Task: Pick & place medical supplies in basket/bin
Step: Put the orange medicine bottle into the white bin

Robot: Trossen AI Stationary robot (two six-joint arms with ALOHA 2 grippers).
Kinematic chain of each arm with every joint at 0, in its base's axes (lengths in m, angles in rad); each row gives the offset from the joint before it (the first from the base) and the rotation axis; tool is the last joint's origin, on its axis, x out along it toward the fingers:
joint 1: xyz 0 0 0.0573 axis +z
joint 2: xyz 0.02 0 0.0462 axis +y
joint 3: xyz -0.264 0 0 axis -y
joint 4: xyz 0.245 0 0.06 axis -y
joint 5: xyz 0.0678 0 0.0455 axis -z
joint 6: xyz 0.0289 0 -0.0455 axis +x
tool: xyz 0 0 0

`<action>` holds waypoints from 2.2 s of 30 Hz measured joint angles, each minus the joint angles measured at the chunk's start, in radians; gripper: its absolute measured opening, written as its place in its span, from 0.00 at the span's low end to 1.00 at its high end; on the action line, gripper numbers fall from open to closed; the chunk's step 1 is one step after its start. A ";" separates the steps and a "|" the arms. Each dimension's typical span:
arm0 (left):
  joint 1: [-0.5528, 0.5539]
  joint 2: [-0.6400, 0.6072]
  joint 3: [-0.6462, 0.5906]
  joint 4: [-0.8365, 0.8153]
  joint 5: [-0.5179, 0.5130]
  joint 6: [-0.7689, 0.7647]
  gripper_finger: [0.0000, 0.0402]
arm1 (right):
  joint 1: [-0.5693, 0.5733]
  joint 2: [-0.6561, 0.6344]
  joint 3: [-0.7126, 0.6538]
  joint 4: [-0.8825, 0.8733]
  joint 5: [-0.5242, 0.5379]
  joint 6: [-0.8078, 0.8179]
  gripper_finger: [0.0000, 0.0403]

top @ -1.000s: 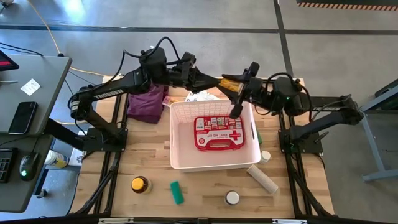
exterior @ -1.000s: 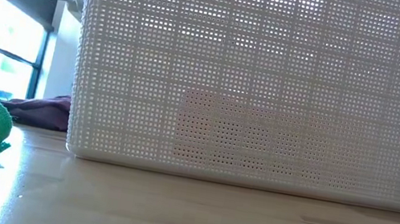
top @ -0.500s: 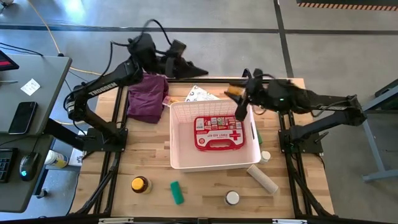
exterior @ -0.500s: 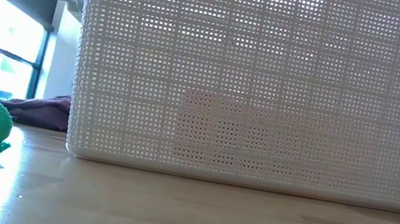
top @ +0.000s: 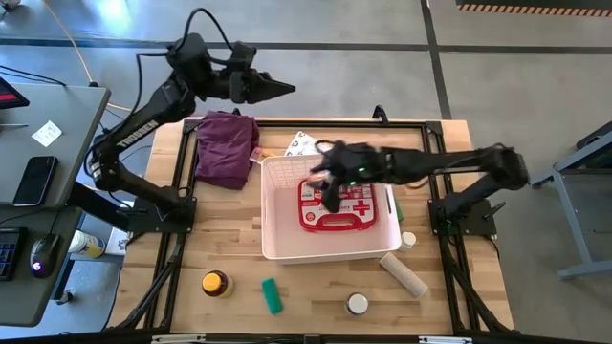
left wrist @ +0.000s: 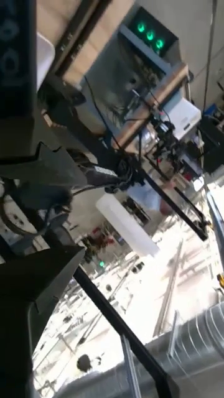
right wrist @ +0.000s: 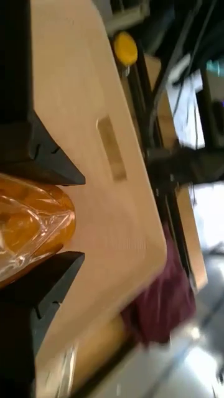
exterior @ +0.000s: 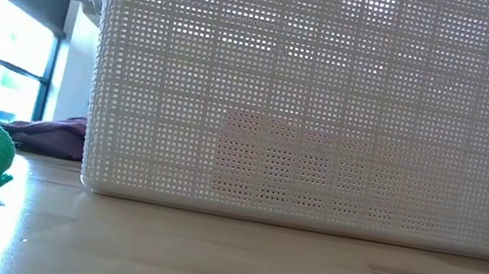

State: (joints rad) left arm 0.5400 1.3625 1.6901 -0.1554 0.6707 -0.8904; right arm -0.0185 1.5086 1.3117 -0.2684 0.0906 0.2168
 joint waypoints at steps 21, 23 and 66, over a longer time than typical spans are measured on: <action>-0.005 -0.051 0.281 -0.938 -0.414 0.344 0.35 | -0.059 0.221 0.000 0.170 -0.128 -0.015 0.40; -0.021 -0.051 0.281 -0.968 -0.418 0.344 0.34 | -0.063 0.222 0.011 0.169 -0.114 -0.021 0.40; -0.076 -0.048 0.280 -1.085 -0.411 0.413 0.33 | -0.057 0.670 0.636 -0.454 -0.149 -0.173 0.40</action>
State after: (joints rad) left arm 0.4641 1.3143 1.9705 -1.2407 0.2596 -0.4775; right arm -0.0753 2.1782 1.9474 -0.7227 -0.0580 0.0434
